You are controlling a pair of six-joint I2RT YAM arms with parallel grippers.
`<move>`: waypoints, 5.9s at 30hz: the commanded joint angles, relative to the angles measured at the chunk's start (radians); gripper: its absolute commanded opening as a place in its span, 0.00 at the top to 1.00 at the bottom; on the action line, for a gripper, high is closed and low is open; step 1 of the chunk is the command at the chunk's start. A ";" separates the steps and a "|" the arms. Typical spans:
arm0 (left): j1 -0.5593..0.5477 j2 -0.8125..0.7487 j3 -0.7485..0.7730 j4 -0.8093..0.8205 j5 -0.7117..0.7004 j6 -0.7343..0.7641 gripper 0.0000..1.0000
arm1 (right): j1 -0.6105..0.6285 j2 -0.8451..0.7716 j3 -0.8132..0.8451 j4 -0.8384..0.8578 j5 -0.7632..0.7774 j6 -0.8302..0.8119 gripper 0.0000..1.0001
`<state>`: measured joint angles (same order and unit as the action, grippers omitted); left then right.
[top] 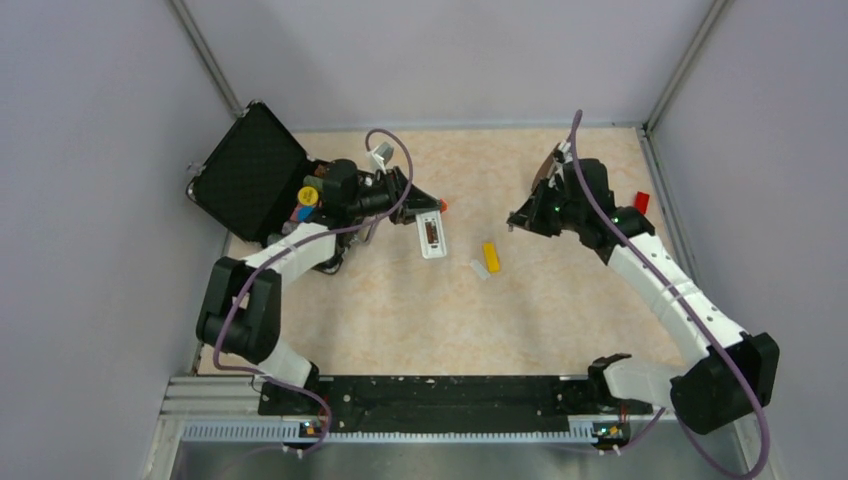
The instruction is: Load the batteries into the remote control
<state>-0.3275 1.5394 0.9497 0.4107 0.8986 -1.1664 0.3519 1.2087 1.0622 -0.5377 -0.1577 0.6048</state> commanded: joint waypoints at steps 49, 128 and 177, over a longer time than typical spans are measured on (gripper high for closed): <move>-0.286 0.453 0.115 0.407 0.093 -0.252 1.00 | 0.151 0.118 0.028 -0.266 -0.417 0.381 0.91; -0.279 0.419 0.142 0.617 0.180 -0.582 1.00 | 0.186 -0.127 -0.177 0.092 -0.378 -0.005 0.23; -0.277 0.304 0.155 0.431 0.221 -0.417 1.00 | 0.034 -0.122 -0.333 0.506 -0.593 0.290 0.20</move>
<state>-0.6029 1.8816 1.0679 0.7506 1.0962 -1.5513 0.3943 1.0939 0.7185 -0.1196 -0.7464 0.8764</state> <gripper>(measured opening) 0.317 0.789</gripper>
